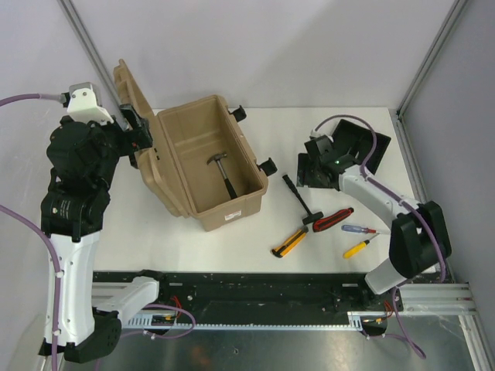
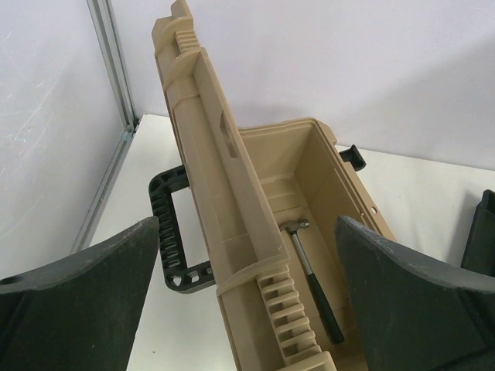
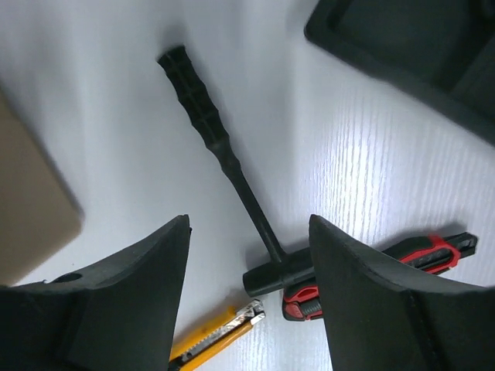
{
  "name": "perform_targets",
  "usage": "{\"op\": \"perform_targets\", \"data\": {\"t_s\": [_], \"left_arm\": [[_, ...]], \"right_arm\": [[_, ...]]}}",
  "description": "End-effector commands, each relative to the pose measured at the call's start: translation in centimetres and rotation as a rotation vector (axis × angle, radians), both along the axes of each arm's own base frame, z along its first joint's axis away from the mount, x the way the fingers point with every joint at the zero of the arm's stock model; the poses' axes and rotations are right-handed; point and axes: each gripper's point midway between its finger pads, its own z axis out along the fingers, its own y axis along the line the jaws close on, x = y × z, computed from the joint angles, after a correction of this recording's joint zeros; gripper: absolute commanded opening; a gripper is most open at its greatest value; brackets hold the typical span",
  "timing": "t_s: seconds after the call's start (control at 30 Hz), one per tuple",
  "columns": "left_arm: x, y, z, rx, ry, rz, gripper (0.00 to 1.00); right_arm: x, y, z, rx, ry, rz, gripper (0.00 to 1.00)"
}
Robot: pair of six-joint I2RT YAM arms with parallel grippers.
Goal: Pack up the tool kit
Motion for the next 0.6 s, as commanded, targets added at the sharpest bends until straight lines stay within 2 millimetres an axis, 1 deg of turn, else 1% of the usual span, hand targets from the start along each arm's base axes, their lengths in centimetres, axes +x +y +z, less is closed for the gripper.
{"op": "perform_targets", "data": {"t_s": [0.0,0.07,0.13,0.23,0.4,0.43,0.5,0.57], "left_arm": [[-0.2,0.1,1.4,-0.002,-0.048,0.007,0.99],[-0.2,0.2,1.3,-0.003,-0.047,0.008,0.99],[-0.3,0.1,1.2,-0.002,-0.045,0.008,0.99],[-0.2,0.0,1.0,-0.003,-0.041,0.003,0.99],[-0.1,0.1,0.7,-0.001,-0.034,0.007,1.0],[-0.1,0.2,0.6,0.001,-0.033,0.009,0.99],[-0.1,0.2,0.6,0.006,-0.031,0.012,0.99],[-0.1,0.3,0.6,0.009,-0.031,0.017,0.99]], "right_arm": [[-1.4,0.1,-5.2,-0.02,0.127,0.04,0.65],[-1.6,0.1,-6.9,-0.028,0.151,0.063,0.64],[-1.6,0.3,-8.1,-0.03,0.165,0.087,0.63],[-1.7,0.9,-9.4,-0.028,0.186,0.123,0.61],[-2.2,0.9,-11.3,-0.049,0.232,0.131,0.57],[-2.3,0.9,-11.6,-0.054,0.242,0.131,0.56],[-2.5,0.9,-12.3,-0.063,0.261,0.128,0.49],[-2.7,0.8,-13.0,-0.074,0.278,0.121,0.37]]}}
